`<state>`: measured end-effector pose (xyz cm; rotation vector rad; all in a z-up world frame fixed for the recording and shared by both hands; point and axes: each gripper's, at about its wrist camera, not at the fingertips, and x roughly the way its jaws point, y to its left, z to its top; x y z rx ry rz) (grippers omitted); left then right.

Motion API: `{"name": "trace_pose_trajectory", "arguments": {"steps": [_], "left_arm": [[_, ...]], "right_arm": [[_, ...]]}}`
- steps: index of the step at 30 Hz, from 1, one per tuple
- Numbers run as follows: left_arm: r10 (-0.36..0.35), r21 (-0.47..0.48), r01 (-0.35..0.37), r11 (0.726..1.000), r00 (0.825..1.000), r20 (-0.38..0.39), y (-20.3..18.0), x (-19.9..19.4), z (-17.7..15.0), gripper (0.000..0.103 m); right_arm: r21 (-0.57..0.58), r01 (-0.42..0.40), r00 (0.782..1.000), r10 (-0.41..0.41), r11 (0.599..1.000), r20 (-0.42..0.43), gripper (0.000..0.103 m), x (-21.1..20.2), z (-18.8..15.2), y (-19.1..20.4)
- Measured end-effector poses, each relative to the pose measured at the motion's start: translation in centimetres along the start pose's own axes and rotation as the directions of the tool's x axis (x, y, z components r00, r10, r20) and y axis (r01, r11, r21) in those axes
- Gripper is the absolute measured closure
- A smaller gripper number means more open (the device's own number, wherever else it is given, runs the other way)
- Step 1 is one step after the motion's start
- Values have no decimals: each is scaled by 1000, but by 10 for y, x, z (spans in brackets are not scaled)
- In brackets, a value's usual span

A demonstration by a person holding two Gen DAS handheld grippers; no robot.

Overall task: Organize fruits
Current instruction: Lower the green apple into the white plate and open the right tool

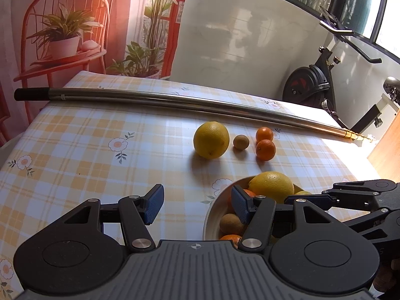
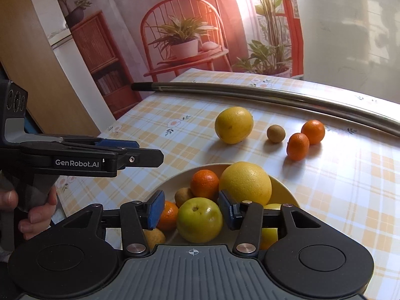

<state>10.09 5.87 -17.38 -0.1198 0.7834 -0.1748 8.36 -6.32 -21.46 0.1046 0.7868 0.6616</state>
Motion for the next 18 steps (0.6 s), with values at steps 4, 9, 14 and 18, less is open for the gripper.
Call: {"name": "trace_pose_trajectory", "arguments": {"steps": [4,9,14,18], "left_arm": [[-4,-2,4,1000,1000,3,-2,0,1,41],[-3,-3,3,1000,1000,2,-5,2,2,41],[3,-7,-3,1000,1000,3,-6,3,5,41],[7,-6,-7,1000,1000,9,-9,3,6,41]], "right_arm": [[44,44,997,-47,998,59,58,-13,5,-13],[102,120,986,-131,988,106,58,-23,9,-35],[122,177,973,-192,977,129,58,-27,6,-52],[118,221,962,-236,968,139,58,-28,3,-60]]}}
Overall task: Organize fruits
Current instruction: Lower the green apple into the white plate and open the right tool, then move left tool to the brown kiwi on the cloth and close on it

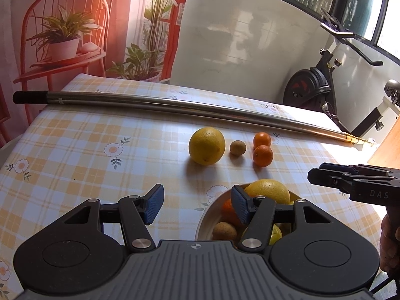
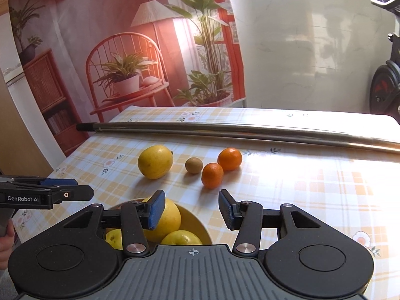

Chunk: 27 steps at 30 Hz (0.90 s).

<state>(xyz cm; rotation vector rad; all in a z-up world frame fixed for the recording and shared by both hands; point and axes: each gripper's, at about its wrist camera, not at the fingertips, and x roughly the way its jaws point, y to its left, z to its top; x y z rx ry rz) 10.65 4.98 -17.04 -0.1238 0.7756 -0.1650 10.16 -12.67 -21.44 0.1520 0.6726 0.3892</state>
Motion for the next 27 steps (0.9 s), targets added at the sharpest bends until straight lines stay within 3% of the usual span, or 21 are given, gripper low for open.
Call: {"name": "trace_pose_trajectory", "arguments": {"steps": [11,20,27], "left_arm": [[-9,2,9,1000,1000,6,-9,5,12,42],[-16,24,16,1000,1000,-13,-22,17,22,41],[-89,79,93,993,995,-50,-38,33,34,41]], "right_arm": [[-13,55,998,-54,998,35,58,-7,-5,-20],[15,49,998,-50,999,47,58,-8,-8,-37],[30,46,997,-48,998,54,59,-1,-9,-47]]}}
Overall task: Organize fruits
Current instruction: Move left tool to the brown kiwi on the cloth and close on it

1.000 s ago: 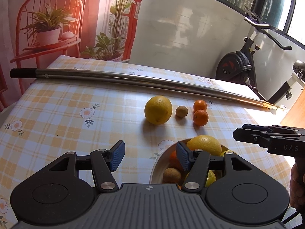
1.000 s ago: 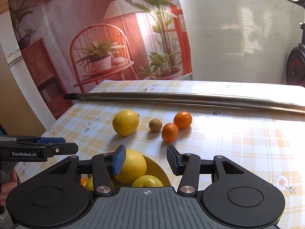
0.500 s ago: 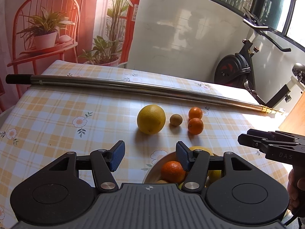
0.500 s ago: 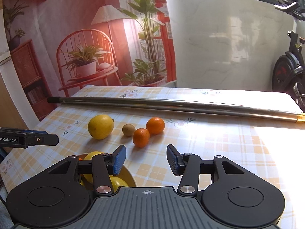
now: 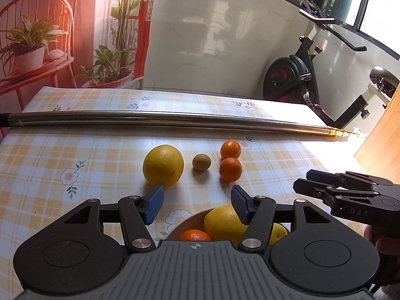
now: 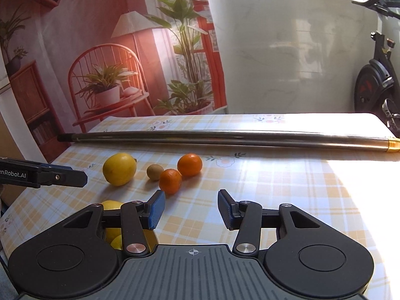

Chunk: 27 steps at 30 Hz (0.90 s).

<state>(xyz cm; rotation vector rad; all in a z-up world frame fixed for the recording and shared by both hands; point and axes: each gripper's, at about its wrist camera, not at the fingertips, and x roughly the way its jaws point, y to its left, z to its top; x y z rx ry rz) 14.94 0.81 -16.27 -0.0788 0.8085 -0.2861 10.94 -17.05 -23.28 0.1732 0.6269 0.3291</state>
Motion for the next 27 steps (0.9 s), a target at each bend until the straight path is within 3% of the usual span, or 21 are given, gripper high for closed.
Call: {"name": "trace_pose_trajectory", "arguments": {"steps": [9,17,21,27], "left_arm": [[-30,31,30,999,1000,-7,-17,34,23,45],[-20,102,26,994,998,-61,-20,65,32,60],[-8,109,18,994,996,-92,-19,79,34,77],[23,160,-5,987,994,-111,-22,93,34,75]], "right_arm": [[-3,6,1000,-6,1000,0,60,8,7,-13],[25,13,1000,-13,1000,15,60,15,17,-24],[34,9,1000,-10,999,8,60,20,17,-27],[50,7,1000,-7,999,-3,60,24,16,-32]]}}
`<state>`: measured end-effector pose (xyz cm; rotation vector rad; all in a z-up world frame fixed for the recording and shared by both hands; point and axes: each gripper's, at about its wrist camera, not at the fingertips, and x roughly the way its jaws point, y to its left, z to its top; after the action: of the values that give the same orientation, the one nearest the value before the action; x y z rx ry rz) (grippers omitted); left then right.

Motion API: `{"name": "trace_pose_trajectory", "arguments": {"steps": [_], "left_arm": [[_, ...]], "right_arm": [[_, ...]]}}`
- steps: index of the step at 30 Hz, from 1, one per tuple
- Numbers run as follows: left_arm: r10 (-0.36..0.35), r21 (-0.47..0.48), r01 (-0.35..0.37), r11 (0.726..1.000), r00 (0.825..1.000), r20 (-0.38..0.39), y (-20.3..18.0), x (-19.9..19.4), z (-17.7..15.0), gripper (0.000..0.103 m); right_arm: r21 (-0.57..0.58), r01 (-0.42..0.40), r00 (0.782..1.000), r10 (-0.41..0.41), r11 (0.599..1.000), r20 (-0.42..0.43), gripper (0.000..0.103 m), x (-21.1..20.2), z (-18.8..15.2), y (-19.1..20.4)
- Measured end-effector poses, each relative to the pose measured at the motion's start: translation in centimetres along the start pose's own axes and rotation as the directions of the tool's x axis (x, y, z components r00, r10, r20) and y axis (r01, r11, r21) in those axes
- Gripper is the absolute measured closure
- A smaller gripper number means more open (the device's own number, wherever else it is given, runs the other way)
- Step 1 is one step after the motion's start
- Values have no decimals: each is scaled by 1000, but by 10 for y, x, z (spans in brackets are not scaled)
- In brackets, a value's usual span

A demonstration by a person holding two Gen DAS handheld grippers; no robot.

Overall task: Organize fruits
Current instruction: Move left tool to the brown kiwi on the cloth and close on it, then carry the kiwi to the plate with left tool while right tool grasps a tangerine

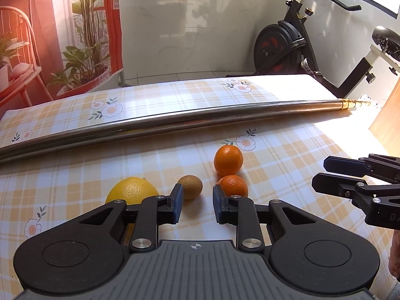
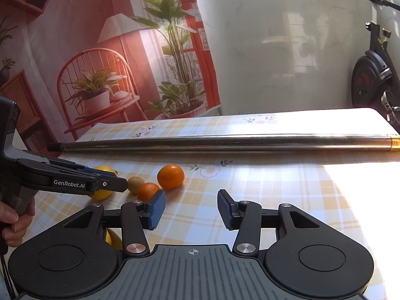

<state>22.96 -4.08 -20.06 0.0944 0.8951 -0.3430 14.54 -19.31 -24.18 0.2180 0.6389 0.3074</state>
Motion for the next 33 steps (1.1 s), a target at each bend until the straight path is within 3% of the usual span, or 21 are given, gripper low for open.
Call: {"name": "trace_pose_trajectory", "arguments": {"steps": [9,15,22,25,33], "left_arm": [[44,45,-44,998,999,-8,0,12,4,75],[43,43,-42,998,999,-10,0,21,7,64],[38,55,-37,998,999,-15,-1,28,8,64],[50,66,-50,997,999,-3,-2,28,8,74],[19,59,-20,998,1000,17,-3,16,4,74]], "right_arm": [[29,-7,1000,7,1000,-19,60,9,-3,-7],[43,-9,1000,10,999,-27,60,14,-4,-13],[59,-6,999,8,998,-34,60,17,-7,-17],[63,-5,999,7,998,-42,60,18,-8,-18],[50,-28,998,31,998,-59,60,26,-7,-10]]}}
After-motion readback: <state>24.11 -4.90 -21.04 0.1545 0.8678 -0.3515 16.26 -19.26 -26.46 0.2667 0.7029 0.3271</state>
